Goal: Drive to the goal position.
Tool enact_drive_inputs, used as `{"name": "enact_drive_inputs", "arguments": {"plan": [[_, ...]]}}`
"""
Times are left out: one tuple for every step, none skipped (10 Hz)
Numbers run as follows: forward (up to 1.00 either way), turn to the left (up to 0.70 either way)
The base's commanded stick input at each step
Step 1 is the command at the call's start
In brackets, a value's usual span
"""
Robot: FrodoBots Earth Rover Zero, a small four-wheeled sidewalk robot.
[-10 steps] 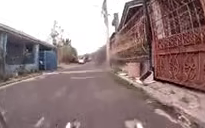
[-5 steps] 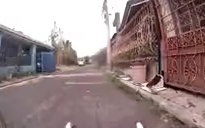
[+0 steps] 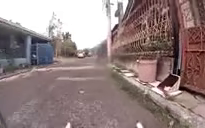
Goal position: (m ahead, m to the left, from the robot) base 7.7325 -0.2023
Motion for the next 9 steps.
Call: {"name": "enact_drive_inputs", "arguments": {"plan": [[1.00, 0.02], [1.00, 0.03], [1.00, 0.02], [0.88, 0.02], [0.77, 0.02], [0.74, 0.02], [0.73, 0.02], [0.67, 0.02], [0.11, 0.01]]}}
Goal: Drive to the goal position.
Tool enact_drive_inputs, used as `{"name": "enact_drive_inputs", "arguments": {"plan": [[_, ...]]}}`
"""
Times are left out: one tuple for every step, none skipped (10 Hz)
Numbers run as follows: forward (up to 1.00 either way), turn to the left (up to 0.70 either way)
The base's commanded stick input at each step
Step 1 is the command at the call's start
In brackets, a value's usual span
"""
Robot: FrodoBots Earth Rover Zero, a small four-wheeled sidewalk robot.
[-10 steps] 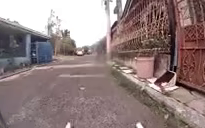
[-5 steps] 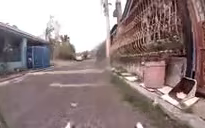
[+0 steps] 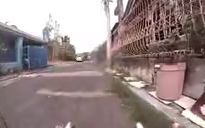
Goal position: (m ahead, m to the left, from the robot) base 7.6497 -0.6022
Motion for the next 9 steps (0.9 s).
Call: {"name": "enact_drive_inputs", "arguments": {"plan": [[0.10, 0.01], [0.09, 0.01], [0.08, 0.01], [0.08, 0.01], [0.08, 0.01], [0.07, 0.01], [0.07, 0.01], [0.07, 0.01], [0.06, 0.01]]}}
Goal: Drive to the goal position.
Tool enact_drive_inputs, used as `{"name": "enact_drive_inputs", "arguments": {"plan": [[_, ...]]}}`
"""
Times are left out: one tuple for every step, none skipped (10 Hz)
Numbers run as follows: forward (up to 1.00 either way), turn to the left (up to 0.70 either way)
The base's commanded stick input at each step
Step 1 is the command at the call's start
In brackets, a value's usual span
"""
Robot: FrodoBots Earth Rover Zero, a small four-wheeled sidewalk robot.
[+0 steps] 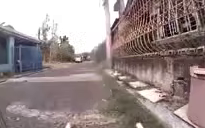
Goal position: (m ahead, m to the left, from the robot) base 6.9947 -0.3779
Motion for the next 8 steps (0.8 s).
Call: {"name": "enact_drive_inputs", "arguments": {"plan": [[0.07, 0.01], [0.08, 0.01], [0.28, 0.02], [1.00, 0.02], [1.00, 0.02], [1.00, 0.03], [1.00, 0.03], [1.00, 0.11]]}}
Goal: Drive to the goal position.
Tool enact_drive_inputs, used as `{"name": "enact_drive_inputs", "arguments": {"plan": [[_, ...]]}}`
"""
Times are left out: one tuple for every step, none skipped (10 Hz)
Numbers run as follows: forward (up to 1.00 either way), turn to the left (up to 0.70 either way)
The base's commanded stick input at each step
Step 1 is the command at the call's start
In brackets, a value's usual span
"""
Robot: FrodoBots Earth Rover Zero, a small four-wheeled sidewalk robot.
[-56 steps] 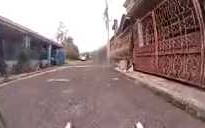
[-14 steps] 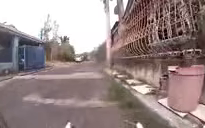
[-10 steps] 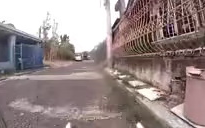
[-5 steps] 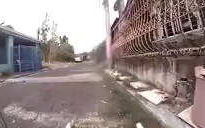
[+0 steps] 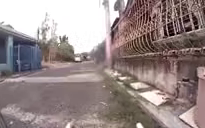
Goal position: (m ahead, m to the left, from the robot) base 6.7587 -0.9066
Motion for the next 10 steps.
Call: {"name": "enact_drive_inputs", "arguments": {"plan": [[1.00, 0.33], [1.00, 0.36], [1.00, 0.33], [1.00, 0.17], [1.00, 0.03], [1.00, 0.03], [1.00, 0.04], [1.00, 0.12], [1.00, 0.33], [1.00, 0.17]]}}
